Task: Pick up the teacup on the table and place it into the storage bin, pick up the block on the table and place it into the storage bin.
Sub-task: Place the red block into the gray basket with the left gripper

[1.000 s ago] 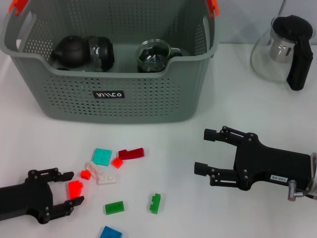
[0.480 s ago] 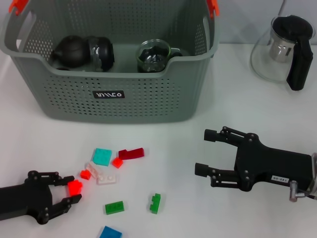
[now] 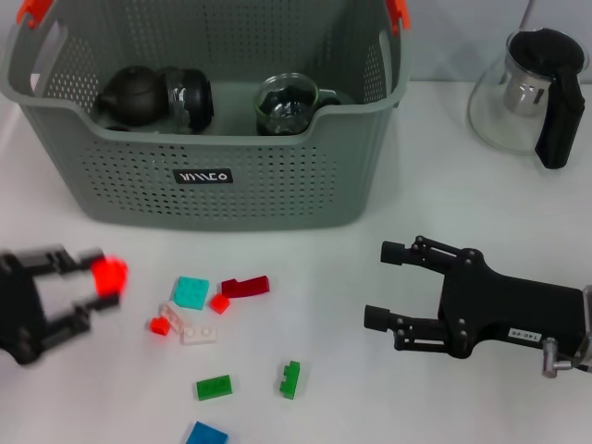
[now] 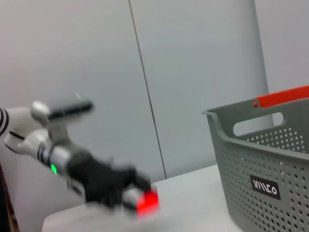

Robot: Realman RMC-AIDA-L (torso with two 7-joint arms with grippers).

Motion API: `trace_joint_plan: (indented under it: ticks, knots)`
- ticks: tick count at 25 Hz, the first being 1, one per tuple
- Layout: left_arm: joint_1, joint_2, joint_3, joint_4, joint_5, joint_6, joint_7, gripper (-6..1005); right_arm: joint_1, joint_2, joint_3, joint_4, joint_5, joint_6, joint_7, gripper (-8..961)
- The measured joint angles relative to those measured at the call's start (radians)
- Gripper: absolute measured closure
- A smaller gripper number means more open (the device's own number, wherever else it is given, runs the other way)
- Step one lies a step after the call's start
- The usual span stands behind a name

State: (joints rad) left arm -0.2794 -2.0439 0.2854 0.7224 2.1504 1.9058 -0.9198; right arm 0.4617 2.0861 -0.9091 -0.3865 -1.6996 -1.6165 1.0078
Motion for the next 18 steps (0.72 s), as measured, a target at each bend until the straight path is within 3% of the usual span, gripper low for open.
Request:
trace_joint_plan:
  ticks: [1, 2, 3, 6, 11, 15, 18]
  knots:
    - [-0.014, 0.015, -0.048, -0.017, -0.022, 0.063, -0.013, 573, 0.000, 0.000, -0.002, 0.000, 0.000, -0.001, 0.000, 44]
    - [-0.014, 0.015, -0.048, -0.017, -0.022, 0.063, -0.013, 571, 0.000, 0.000, -0.002, 0.000, 0.000, -0.002, 0.000, 44]
    - [-0.043, 0.043, -0.100, -0.052, -0.098, 0.140, -0.091, 570, -0.001, 0.000, -0.003, 0.000, 0.000, -0.003, 0.000, 44]
    - [-0.081, 0.054, -0.093, -0.068, -0.189, 0.145, -0.190, 566, -0.003, 0.000, -0.004, 0.000, 0.000, -0.007, 0.000, 44]
    - [-0.192, 0.054, -0.096, -0.064, -0.272, 0.115, -0.327, 558, -0.003, 0.000, -0.004, -0.001, 0.000, -0.010, 0.000, 44]
    - [-0.300, 0.048, -0.087, -0.069, -0.302, -0.048, -0.434, 553, -0.002, 0.001, -0.005, -0.001, 0.000, -0.010, -0.002, 44]
    - [-0.375, 0.049, -0.001, -0.066, -0.297, -0.218, -0.513, 549, -0.001, 0.002, -0.005, -0.001, 0.000, -0.009, -0.002, 44]
